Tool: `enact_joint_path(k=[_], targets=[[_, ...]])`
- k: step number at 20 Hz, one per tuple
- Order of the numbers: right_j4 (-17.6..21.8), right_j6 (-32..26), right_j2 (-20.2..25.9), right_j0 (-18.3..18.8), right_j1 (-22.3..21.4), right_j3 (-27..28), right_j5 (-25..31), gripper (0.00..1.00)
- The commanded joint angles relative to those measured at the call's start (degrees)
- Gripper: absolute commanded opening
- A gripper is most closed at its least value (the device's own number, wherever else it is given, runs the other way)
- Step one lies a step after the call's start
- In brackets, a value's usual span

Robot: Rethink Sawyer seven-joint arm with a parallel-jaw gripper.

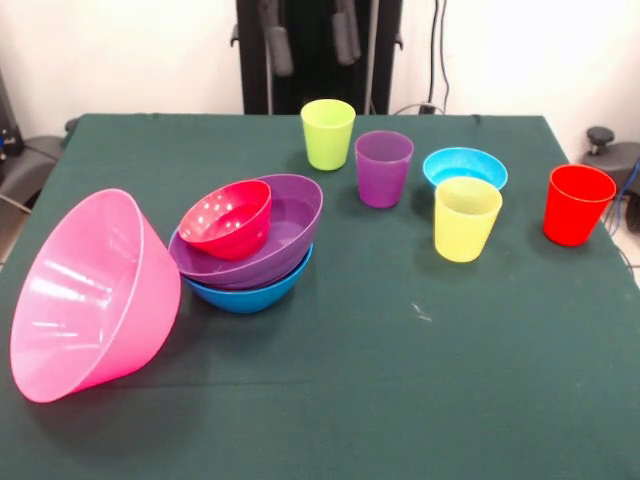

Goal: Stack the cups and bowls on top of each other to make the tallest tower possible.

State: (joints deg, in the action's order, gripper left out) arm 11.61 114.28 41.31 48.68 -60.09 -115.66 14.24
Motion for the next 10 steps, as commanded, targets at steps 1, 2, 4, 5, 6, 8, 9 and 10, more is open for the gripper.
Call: enact_joint_path(k=[1, 2, 4, 5, 6, 8, 9, 10], targets=[[-0.12, 2.26, 7.00, -0.78, 2.73, -9.07, 0.48, 1.00], [-0.07, 3.44, 6.52, -1.51, 2.06, -9.69, -0.30, 1.00], [-0.29, 4.74, 6.67, -1.92, 1.84, -10.50, -1.21, 1.00], [-0.12, 5.76, 5.52, -2.99, 1.55, -10.68, -1.89, 1.00], [0.04, 6.77, 4.38, -4.07, 1.26, -10.86, -2.57, 1.00], [0.17, 8.66, 1.07, -6.70, 0.63, -10.66, -3.12, 1.00], [0.19, 8.86, -0.02, -7.44, 0.50, -10.39, -2.85, 1.00], [0.51, 9.56, -2.61, -9.17, 0.36, -9.54, -2.72, 1.00]])
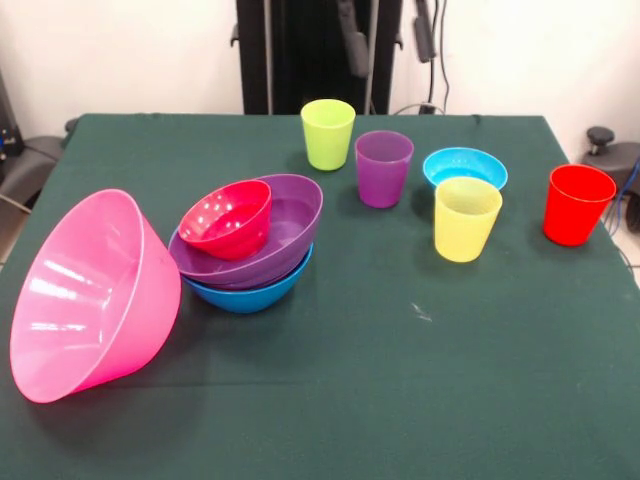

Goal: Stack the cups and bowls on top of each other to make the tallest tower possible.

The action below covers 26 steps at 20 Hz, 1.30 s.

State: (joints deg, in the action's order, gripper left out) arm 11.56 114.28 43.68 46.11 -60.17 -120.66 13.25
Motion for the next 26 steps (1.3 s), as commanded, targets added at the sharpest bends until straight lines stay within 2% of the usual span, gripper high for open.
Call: enact_joint_path(k=[1, 5, 12, 17, 23, 26], targets=[[0.62, 9.52, -5.98, -7.34, 0.59, -4.04, -1.60, 1.00], [0.07, 12.05, -13.49, -13.74, 1.41, -1.16, -2.58, 1.00], [-1.70, 13.14, -23.66, -23.54, 6.25, 5.52, -4.06, 1.00], [-2.26, 13.08, -27.51, -26.34, 7.84, 5.82, -6.36, 1.00], [-1.97, 12.35, -34.09, -29.63, 10.28, 8.93, -4.90, 1.00], [-1.93, 11.01, -34.85, -29.41, 11.32, 10.08, -4.37, 1.00]])
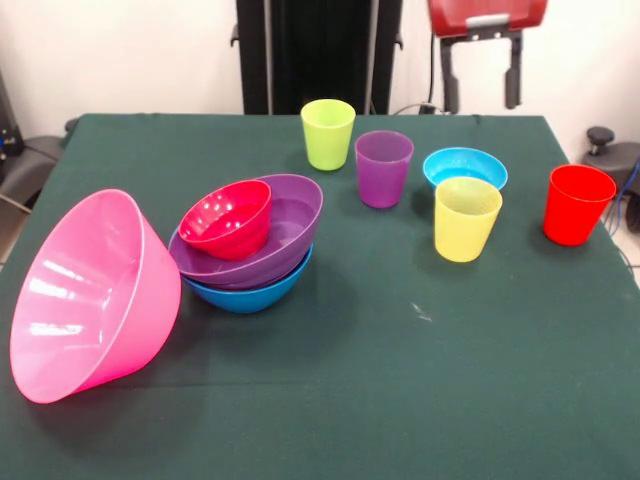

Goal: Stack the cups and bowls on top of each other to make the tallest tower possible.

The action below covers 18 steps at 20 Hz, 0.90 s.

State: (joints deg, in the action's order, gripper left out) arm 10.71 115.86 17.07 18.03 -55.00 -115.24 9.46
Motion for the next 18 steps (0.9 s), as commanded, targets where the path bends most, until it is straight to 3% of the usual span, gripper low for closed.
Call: enact_joint_path(k=[1, 4, 9, 18], targets=[[-1.22, 9.24, -8.38, -1.32, 6.30, 4.87, -0.54, 1.00], [-1.29, 8.36, -8.43, -1.13, 6.30, 5.62, -0.29, 1.00], [-2.67, 9.67, -11.05, -4.06, 6.58, 7.43, 0.88, 1.00], [-5.57, 9.74, -15.31, -8.22, 10.50, 11.88, 0.48, 1.00]])
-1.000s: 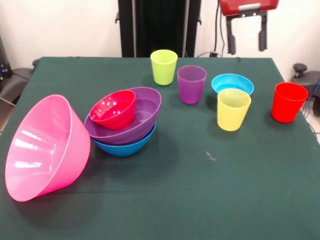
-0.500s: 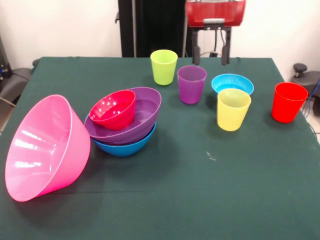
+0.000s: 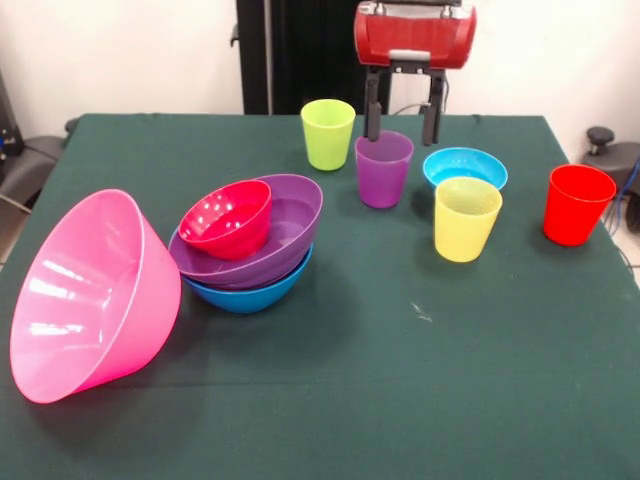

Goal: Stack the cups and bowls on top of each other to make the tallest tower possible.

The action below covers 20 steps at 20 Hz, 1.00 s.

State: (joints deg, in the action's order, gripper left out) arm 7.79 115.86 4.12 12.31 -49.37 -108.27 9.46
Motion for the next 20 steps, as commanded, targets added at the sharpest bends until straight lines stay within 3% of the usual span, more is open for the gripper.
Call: enact_joint_path(k=[1, 8, 12, 20], targets=[[-2.85, 9.61, -2.81, -2.64, 5.34, 5.27, 0.20, 1.00], [-3.72, 8.67, -5.60, -3.62, 10.67, 9.25, -2.99, 1.00], [-4.09, 8.82, -6.27, -4.10, 11.58, 9.66, -3.71, 1.00], [-6.40, 9.46, -6.08, -5.31, 8.56, 7.73, -2.67, 1.00]])
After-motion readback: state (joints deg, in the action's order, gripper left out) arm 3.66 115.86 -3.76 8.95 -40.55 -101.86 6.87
